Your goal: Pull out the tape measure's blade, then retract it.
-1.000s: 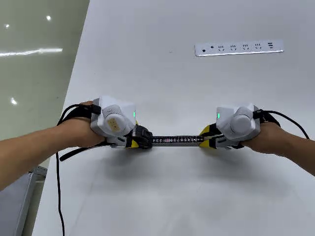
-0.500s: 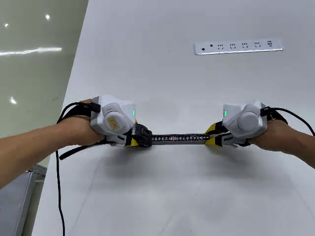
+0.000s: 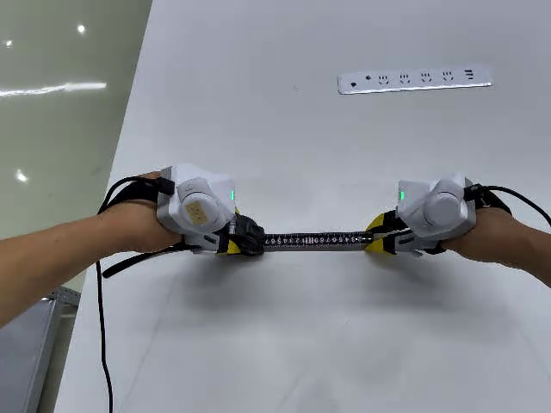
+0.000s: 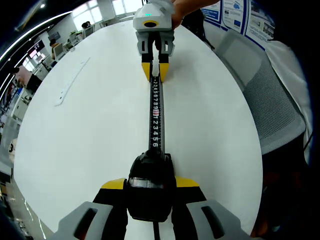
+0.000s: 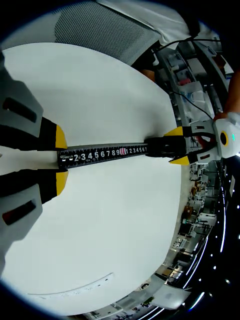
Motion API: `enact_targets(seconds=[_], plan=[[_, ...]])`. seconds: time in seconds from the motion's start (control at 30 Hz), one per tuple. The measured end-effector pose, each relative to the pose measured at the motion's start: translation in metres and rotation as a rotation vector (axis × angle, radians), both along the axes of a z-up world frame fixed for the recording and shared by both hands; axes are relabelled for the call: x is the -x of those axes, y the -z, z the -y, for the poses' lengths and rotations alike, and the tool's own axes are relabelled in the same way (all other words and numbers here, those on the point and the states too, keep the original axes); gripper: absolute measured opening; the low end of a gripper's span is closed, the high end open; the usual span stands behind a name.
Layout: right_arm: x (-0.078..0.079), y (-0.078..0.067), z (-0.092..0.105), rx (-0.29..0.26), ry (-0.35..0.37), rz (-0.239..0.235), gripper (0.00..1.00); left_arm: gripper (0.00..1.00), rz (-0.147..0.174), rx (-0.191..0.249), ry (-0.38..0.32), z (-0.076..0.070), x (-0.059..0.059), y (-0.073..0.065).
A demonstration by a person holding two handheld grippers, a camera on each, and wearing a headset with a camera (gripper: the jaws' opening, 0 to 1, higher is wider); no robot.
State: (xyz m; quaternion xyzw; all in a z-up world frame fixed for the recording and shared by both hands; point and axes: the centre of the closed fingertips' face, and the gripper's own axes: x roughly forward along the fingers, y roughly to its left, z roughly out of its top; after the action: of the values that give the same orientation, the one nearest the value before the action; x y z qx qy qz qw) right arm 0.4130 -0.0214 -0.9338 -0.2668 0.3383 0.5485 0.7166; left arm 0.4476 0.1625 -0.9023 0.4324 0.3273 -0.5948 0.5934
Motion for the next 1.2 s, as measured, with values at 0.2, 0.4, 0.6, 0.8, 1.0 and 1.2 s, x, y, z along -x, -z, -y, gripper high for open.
enact_targets(seconds=[0.2,0.4,0.6,0.8,1.0,1.2], plan=[[-0.001,0.000,0.006,0.003,0.004,-0.001,0.12,0.30,0.000,-0.003,0.003,0.000,0.000,0.000],[0.001,0.000,0.011,0.007,0.009,-0.004,0.12,0.30,0.001,-0.006,0.005,0.000,0.000,0.000],[0.003,-0.001,0.015,0.009,0.011,-0.006,0.12,0.30,0.000,-0.007,0.003,0.000,0.000,0.000],[0.003,-0.002,0.020,0.007,0.018,-0.012,0.12,0.30,-0.001,-0.008,0.001,0.000,0.000,0.000],[0.002,-0.001,0.029,0.010,0.024,-0.015,0.12,0.30,-0.002,-0.010,0.002,0.000,0.000,0.000],[0.004,-0.003,0.033,0.010,0.026,-0.017,0.12,0.30,-0.002,-0.012,0.004,0.000,0.000,0.000]])
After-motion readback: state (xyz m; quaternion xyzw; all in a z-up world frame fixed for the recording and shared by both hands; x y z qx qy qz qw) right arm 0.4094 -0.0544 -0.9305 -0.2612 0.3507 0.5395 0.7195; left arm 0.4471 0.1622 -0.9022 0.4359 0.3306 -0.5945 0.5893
